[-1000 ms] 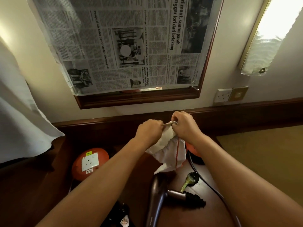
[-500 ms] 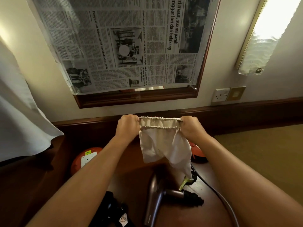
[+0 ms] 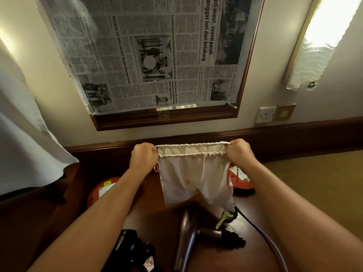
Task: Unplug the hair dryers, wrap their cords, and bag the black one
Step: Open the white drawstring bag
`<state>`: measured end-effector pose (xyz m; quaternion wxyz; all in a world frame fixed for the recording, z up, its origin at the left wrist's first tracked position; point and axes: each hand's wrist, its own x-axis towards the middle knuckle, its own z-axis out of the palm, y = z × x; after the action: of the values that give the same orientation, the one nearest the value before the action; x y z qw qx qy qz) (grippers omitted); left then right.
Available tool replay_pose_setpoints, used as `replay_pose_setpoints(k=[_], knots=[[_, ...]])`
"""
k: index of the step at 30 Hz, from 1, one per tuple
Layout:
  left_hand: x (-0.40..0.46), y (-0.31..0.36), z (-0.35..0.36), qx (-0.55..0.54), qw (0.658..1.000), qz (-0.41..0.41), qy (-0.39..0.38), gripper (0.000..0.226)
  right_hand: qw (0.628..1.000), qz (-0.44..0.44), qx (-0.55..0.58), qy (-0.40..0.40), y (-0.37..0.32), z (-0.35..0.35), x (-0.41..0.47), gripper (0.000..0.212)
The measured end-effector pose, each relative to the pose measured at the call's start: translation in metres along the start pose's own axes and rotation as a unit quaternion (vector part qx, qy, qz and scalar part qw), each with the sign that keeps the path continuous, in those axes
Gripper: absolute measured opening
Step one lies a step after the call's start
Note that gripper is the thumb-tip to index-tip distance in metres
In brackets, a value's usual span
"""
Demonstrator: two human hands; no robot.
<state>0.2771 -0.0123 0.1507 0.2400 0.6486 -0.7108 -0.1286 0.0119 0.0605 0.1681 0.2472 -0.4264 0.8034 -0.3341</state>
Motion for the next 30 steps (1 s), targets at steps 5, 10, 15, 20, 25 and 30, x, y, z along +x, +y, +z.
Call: replay_pose_setpoints(k=[5,10,15,20,25,30], knots=[[0.0,-0.003,0.002,-0.005,0.999,-0.005,-0.046,0.033,1.0,-0.011,0.011,-0.025,0.005,-0.004,0.005,0.024],[0.003,-0.001,-0.003,0.001,0.999,-0.022,-0.045,0.026,0.999,-0.04,0.011,-0.005,-0.003,-0.012,0.005,0.022],[0.015,-0.024,-0.016,0.033,0.997,-0.059,-0.025,0.018,0.999,-0.028,0.0,0.047,0.008,-0.03,0.011,0.023],[0.014,-0.036,-0.016,0.1,0.995,0.007,0.015,0.014,0.998,-0.039,-0.023,0.036,0.017,-0.027,0.013,0.021],[0.014,-0.035,-0.019,0.03,0.999,0.036,-0.008,0.016,0.998,-0.054,-0.023,0.018,0.014,-0.026,0.018,0.02],[0.017,-0.024,-0.021,-0.064,0.997,-0.031,-0.03,0.015,0.998,-0.06,0.027,0.005,0.002,-0.025,0.019,0.018]])
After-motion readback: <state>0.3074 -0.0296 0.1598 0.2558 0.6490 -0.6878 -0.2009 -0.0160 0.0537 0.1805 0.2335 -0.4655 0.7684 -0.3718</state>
